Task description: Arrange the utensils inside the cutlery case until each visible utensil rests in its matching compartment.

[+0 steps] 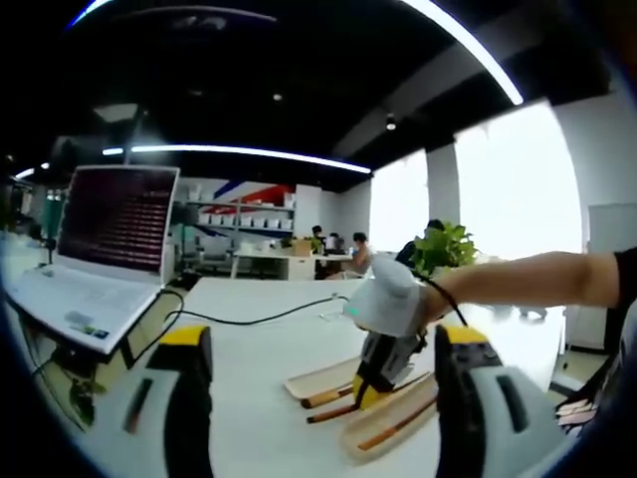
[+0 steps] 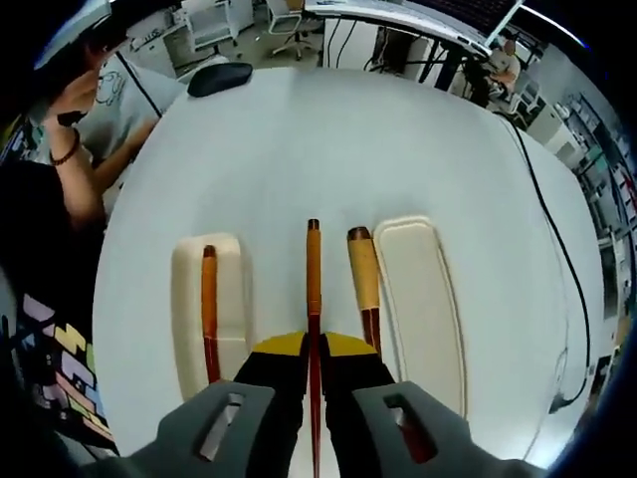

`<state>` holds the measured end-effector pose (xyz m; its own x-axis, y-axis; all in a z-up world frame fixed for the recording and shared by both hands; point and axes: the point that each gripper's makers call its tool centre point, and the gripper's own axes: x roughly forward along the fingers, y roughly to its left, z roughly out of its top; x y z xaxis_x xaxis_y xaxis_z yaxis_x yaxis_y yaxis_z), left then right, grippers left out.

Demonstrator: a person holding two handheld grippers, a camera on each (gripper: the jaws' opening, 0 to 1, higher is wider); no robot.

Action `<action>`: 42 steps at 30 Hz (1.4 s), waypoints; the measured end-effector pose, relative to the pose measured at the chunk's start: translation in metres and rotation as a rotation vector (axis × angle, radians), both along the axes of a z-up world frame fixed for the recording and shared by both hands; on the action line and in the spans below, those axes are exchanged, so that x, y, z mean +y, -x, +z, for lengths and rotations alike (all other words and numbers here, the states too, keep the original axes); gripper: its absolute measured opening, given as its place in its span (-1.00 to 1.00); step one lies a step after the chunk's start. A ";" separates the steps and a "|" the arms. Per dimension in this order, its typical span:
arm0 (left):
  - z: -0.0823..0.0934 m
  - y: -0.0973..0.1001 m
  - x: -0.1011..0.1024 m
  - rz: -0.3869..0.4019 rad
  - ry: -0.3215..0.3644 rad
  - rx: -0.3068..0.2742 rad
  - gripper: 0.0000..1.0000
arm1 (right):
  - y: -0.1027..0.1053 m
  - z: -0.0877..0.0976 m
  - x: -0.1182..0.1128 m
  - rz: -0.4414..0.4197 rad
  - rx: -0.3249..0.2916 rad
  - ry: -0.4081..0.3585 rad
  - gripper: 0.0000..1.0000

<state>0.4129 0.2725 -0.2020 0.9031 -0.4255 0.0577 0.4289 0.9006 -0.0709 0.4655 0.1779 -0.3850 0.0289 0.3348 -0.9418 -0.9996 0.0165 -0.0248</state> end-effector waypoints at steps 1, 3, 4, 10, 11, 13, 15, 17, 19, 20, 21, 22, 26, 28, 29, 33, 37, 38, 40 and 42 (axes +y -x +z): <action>-0.001 -0.001 -0.001 -0.003 -0.002 0.001 0.97 | 0.000 0.000 0.000 0.000 0.000 0.000 -0.95; -0.004 -0.003 -0.003 -0.005 -0.008 0.009 0.97 | 0.002 0.000 -0.001 -0.001 0.001 0.000 -0.95; -0.006 -0.005 -0.004 0.001 -0.009 0.016 0.97 | 0.004 0.000 -0.001 0.001 0.003 0.000 -0.95; -0.007 -0.001 -0.015 -0.032 -0.016 0.022 0.98 | 0.010 0.004 -0.009 0.003 0.026 0.020 -0.95; -0.006 -0.001 -0.015 -0.032 -0.017 0.018 0.98 | 0.010 0.005 -0.009 0.001 0.027 0.017 -0.95; -0.005 -0.002 -0.014 -0.028 -0.023 0.013 0.98 | 0.011 0.011 -0.009 -0.002 0.030 -0.006 -0.95; -0.006 -0.002 -0.013 -0.027 -0.028 0.015 0.99 | 0.012 0.019 -0.011 -0.008 0.027 -0.011 -0.95; -0.008 -0.003 -0.012 -0.021 -0.035 0.018 0.99 | 0.011 0.029 -0.014 -0.015 0.011 -0.015 -0.95; -0.010 -0.004 -0.012 -0.017 -0.047 0.022 0.99 | 0.012 0.039 -0.016 -0.033 0.000 -0.025 -0.95; -0.011 -0.004 -0.012 -0.017 -0.048 0.024 0.99 | 0.014 0.044 -0.018 -0.033 -0.007 -0.025 -0.95; -0.011 -0.004 -0.012 -0.023 -0.048 0.028 0.99 | 0.016 0.048 -0.018 -0.028 -0.014 -0.022 -0.95; -0.011 -0.003 -0.012 -0.027 -0.045 0.026 0.98 | 0.018 0.052 -0.020 -0.026 -0.022 -0.019 -0.95; -0.007 -0.002 -0.006 -0.010 -0.039 0.014 0.98 | 0.029 0.064 -0.020 -0.015 -0.042 -0.012 -0.95; -0.006 -0.002 -0.004 -0.002 -0.039 0.013 0.98 | 0.006 0.075 -0.021 -0.008 -0.050 -0.006 -0.95; -0.006 -0.001 -0.003 -0.001 -0.038 0.012 0.98 | 0.008 0.077 -0.022 0.000 -0.056 -0.004 -0.95; -0.005 0.000 -0.004 -0.008 -0.037 0.008 0.98 | 0.014 0.084 -0.022 0.012 -0.057 -0.013 -0.94; -0.007 -0.001 -0.004 -0.010 -0.042 0.012 0.98 | 0.019 0.085 -0.027 0.027 -0.063 0.003 -0.94; -0.007 -0.001 -0.004 -0.008 -0.044 0.012 0.98 | 0.020 0.085 -0.028 0.029 -0.062 0.004 -0.94; -0.006 -0.001 -0.004 -0.007 -0.045 0.010 0.98 | 0.025 0.084 -0.030 0.029 -0.060 0.001 -0.94; -0.006 -0.001 -0.004 -0.008 -0.043 0.009 0.98 | 0.027 0.082 -0.032 0.029 -0.056 -0.001 -0.94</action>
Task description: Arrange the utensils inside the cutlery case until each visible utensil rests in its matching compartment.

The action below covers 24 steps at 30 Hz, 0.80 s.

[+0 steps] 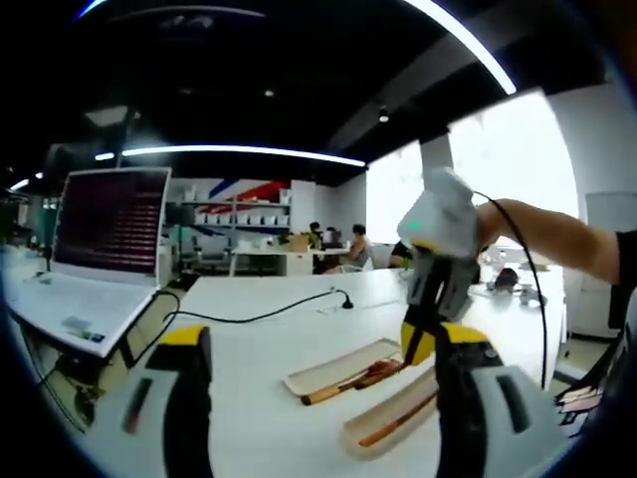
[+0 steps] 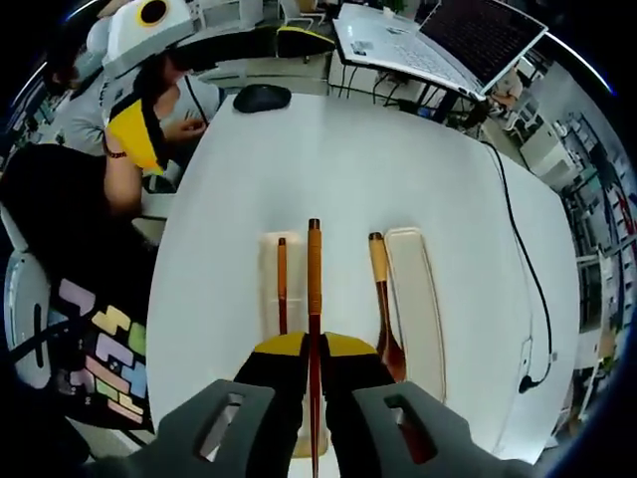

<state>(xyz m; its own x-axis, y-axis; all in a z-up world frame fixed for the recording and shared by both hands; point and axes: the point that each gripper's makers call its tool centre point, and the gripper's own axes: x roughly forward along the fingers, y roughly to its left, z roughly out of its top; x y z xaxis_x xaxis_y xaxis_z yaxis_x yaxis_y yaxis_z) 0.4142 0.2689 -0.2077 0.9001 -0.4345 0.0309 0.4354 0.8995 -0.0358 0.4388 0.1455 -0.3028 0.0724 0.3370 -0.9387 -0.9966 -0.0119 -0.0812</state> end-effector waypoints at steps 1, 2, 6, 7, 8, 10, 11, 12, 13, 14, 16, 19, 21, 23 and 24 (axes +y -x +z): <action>0.000 0.000 0.000 0.001 0.000 0.000 0.98 | 0.001 -0.002 -0.001 -0.004 0.003 0.002 -0.94; 0.000 0.000 0.000 0.002 -0.001 0.001 0.98 | 0.002 -0.003 -0.003 -0.005 0.005 0.004 -0.94; 0.000 -0.001 0.002 0.006 -0.002 0.001 0.98 | 0.007 -0.011 -0.005 -0.004 0.027 0.000 -0.94; 0.000 -0.001 0.002 0.009 -0.004 0.002 0.98 | 0.008 -0.013 -0.004 -0.003 0.030 -0.005 -0.94; -0.001 -0.001 0.002 0.010 -0.005 0.003 0.98 | 0.008 -0.016 -0.003 0.003 0.031 -0.006 -0.94; -0.001 -0.001 0.003 0.011 -0.005 0.005 0.98 | 0.011 -0.022 -0.002 0.024 0.035 0.001 -0.94; 0.000 -0.001 0.003 0.011 -0.003 0.003 0.98 | 0.014 -0.026 0.000 0.023 0.039 0.000 -0.94; 0.000 -0.001 0.003 0.012 -0.003 0.002 0.98 | 0.015 -0.028 0.002 0.025 0.044 -0.001 -0.94; 0.000 -0.001 0.003 0.013 -0.003 0.001 0.98 | 0.017 -0.031 0.005 0.034 0.049 -0.001 -0.94; 0.000 -0.002 0.004 0.014 -0.002 0.001 0.98 | 0.018 -0.033 0.007 0.037 0.054 -0.002 -0.94; 0.000 -0.002 0.005 0.015 -0.004 0.002 0.98 | 0.021 -0.038 0.011 0.040 0.065 -0.002 -0.94; 0.001 -0.002 0.005 0.016 -0.002 0.000 0.97 | 0.021 -0.044 0.012 0.049 0.070 0.005 -0.94; 0.000 -0.002 0.005 0.016 -0.001 0.002 0.97 | 0.022 -0.047 0.012 0.045 0.076 0.012 -0.94; 0.000 -0.002 0.005 0.016 -0.001 0.003 0.97 | 0.022 -0.049 0.011 0.041 0.075 0.015 -0.94; 0.000 -0.002 0.005 0.016 0.000 0.003 0.97 | 0.020 -0.050 0.011 0.035 0.078 0.021 -0.94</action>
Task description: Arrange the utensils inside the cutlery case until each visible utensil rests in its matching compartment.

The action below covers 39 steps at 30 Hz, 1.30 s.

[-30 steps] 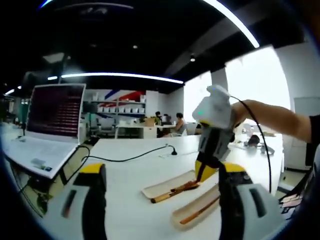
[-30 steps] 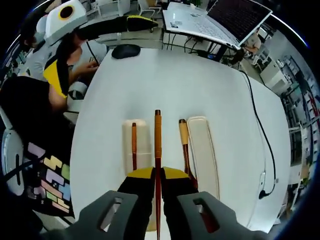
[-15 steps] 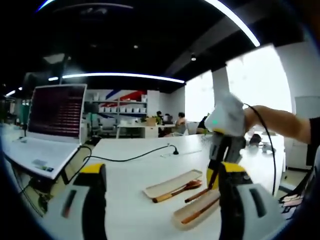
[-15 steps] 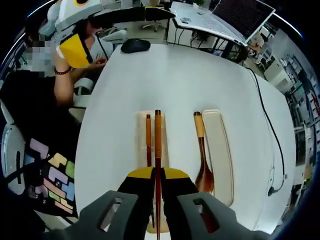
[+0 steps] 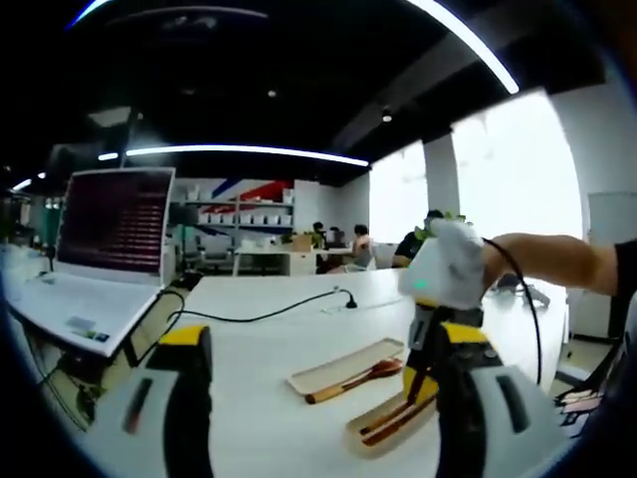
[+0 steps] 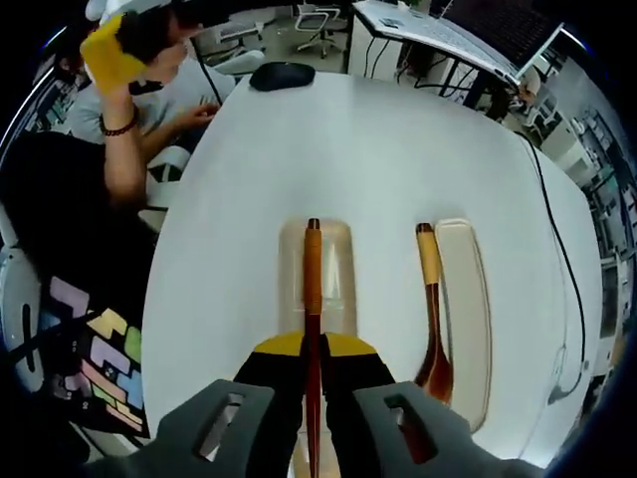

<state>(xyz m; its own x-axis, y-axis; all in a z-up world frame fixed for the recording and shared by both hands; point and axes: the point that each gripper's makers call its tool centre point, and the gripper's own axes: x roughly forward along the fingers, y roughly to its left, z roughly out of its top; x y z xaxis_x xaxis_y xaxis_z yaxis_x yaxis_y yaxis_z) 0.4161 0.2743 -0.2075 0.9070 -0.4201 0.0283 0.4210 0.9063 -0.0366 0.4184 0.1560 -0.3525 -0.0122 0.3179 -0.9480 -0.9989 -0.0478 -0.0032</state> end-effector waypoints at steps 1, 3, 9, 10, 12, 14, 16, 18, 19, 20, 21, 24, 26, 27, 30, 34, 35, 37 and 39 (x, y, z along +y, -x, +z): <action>0.000 0.000 0.000 0.001 0.001 0.000 0.96 | 0.000 0.000 0.000 0.000 -0.001 -0.001 -0.94; 0.001 0.000 0.000 0.001 0.002 -0.001 0.96 | -0.001 -0.002 0.002 -0.004 0.001 -0.006 -0.94; -0.001 -0.001 -0.004 -0.004 -0.002 0.003 0.96 | 0.005 -0.012 0.002 -0.005 0.017 0.007 -0.93; -0.001 0.000 -0.005 -0.006 -0.005 0.005 0.96 | 0.005 -0.012 0.002 -0.006 0.015 0.007 -0.93; -0.002 0.001 -0.010 -0.020 -0.009 0.007 0.96 | 0.004 -0.014 0.001 0.021 -0.007 0.016 -0.93; -0.001 0.001 -0.013 -0.031 -0.003 0.006 0.96 | 0.006 -0.014 -0.001 0.021 -0.005 0.030 -0.88; -0.001 0.001 -0.014 -0.032 -0.005 0.004 0.96 | 0.005 -0.012 0.000 0.007 -0.010 0.028 -0.85; -0.002 0.001 -0.014 -0.030 -0.010 0.008 0.96 | 0.005 -0.010 0.001 0.008 -0.018 0.027 -0.85; -0.003 0.001 -0.015 -0.031 -0.012 0.010 0.96 | 0.005 -0.010 0.001 0.008 -0.018 0.027 -0.85; -0.004 0.001 -0.016 -0.034 -0.013 0.012 0.96 | 0.005 -0.009 0.002 0.008 -0.016 0.026 -0.85; -0.003 0.001 -0.016 -0.035 -0.012 0.012 0.96 | 0.005 -0.009 0.002 0.008 -0.019 0.022 -0.85; -0.003 0.002 -0.017 -0.040 -0.010 0.008 0.96 | 0.005 -0.008 0.002 0.005 -0.026 0.020 -0.84; -0.003 0.002 -0.017 -0.040 -0.012 0.010 0.96 | 0.003 -0.007 0.001 0.000 -0.026 0.018 -0.84; -0.003 0.002 -0.016 -0.038 -0.012 0.010 0.96 | 0.002 -0.007 0.000 -0.006 -0.022 0.019 -0.84; -0.004 0.001 -0.015 -0.034 -0.012 0.012 0.96 | 0.005 -0.002 0.006 -0.033 0.019 -0.025 -0.84; -0.005 0.000 -0.015 -0.025 -0.016 0.015 0.96 | -0.003 0.009 0.007 -0.045 -0.014 -0.051 -0.83; -0.007 -0.002 -0.015 -0.015 -0.030 0.019 0.96 | -0.006 0.012 0.007 -0.054 -0.015 -0.068 -0.81; -0.010 -0.004 -0.015 -0.003 -0.043 0.025 0.97 | -0.010 0.017 0.006 -0.092 -0.010 -0.094 -0.79; -0.011 -0.005 -0.016 -0.005 -0.027 0.033 0.97 | -0.015 0.019 0.003 -0.103 -0.019 -0.100 -0.78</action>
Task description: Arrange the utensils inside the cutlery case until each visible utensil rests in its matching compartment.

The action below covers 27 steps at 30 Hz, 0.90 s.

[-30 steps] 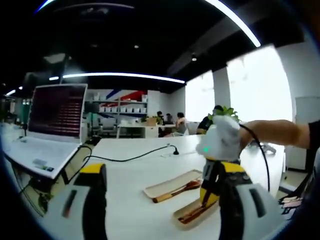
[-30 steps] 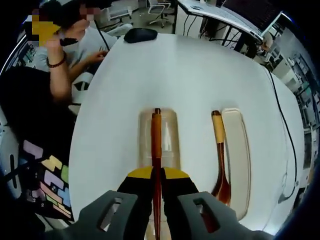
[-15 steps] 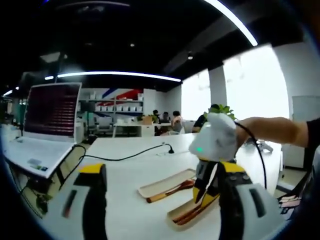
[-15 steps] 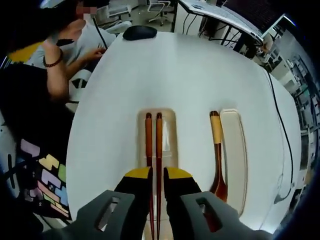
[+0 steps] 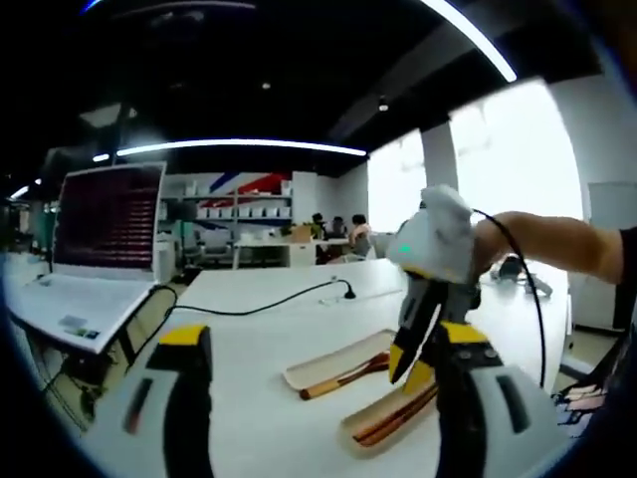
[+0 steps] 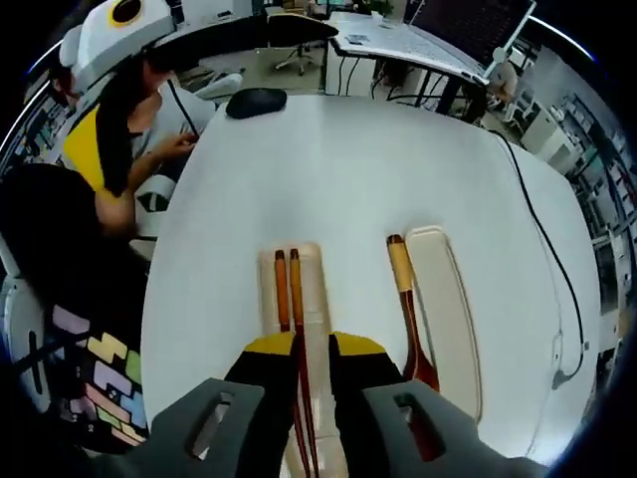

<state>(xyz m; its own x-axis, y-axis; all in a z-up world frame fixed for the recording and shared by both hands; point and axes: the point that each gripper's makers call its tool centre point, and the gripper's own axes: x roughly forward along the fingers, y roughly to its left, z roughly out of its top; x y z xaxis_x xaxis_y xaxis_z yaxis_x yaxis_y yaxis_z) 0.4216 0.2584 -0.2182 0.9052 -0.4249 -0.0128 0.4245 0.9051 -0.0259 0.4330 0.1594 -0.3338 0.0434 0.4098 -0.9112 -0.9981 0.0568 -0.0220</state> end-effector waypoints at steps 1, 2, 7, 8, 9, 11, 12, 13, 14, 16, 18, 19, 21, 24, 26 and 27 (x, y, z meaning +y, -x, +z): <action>0.000 0.000 -0.002 -0.008 0.010 0.001 0.97 | -0.003 0.001 -0.001 -0.007 -0.008 -0.003 -0.77; 0.000 0.000 -0.003 -0.018 0.019 0.003 0.96 | -0.007 0.001 -0.004 -0.022 -0.018 -0.004 -0.75; -0.004 -0.004 -0.008 -0.020 0.010 0.014 0.96 | -0.028 0.002 -0.013 -0.087 -0.071 -0.036 -0.65; -0.005 -0.006 -0.008 -0.012 0.015 0.014 0.95 | -0.031 0.001 -0.015 -0.097 -0.077 -0.039 -0.64; -0.008 -0.008 -0.009 -0.011 0.014 0.021 0.94 | -0.036 0.000 -0.020 -0.123 -0.087 -0.041 -0.64; -0.016 -0.013 -0.012 -0.019 0.005 0.048 0.93 | -0.043 -0.003 -0.027 -0.148 -0.104 -0.036 -0.64; -0.019 -0.015 -0.012 -0.021 0.003 0.055 0.92 | -0.046 -0.003 -0.030 -0.157 -0.112 -0.040 -0.64; -0.023 -0.018 -0.013 -0.023 0.001 0.066 0.92 | -0.050 -0.004 -0.034 -0.169 -0.123 -0.046 -0.64; -0.027 -0.020 -0.014 -0.025 -0.001 0.075 0.92 | -0.053 -0.005 -0.036 -0.176 -0.132 -0.051 -0.64; -0.036 -0.027 -0.014 -0.022 -0.003 0.104 0.87 | -0.057 -0.006 -0.042 -0.185 -0.148 -0.054 -0.60; -0.045 -0.034 -0.011 -0.012 -0.008 0.128 0.82 | -0.062 -0.007 -0.049 -0.194 -0.170 -0.061 -0.58; -0.051 -0.038 -0.010 -0.005 -0.007 0.148 0.81 | -0.064 -0.008 -0.051 -0.196 -0.177 -0.064 -0.56; -0.058 -0.045 -0.009 0.000 0.001 0.171 0.79 | -0.066 -0.009 -0.057 -0.202 -0.191 -0.076 -0.54; -0.063 -0.052 -0.003 0.042 0.034 0.205 0.79 | -0.071 -0.011 -0.065 -0.221 -0.204 -0.101 -0.51; -0.071 -0.055 0.000 0.075 0.045 0.252 0.80 | -0.073 -0.013 -0.069 -0.230 -0.210 -0.117 -0.49; -0.074 -0.056 0.001 0.080 0.050 0.273 0.81 | -0.073 -0.013 -0.069 -0.234 -0.212 -0.126 -0.49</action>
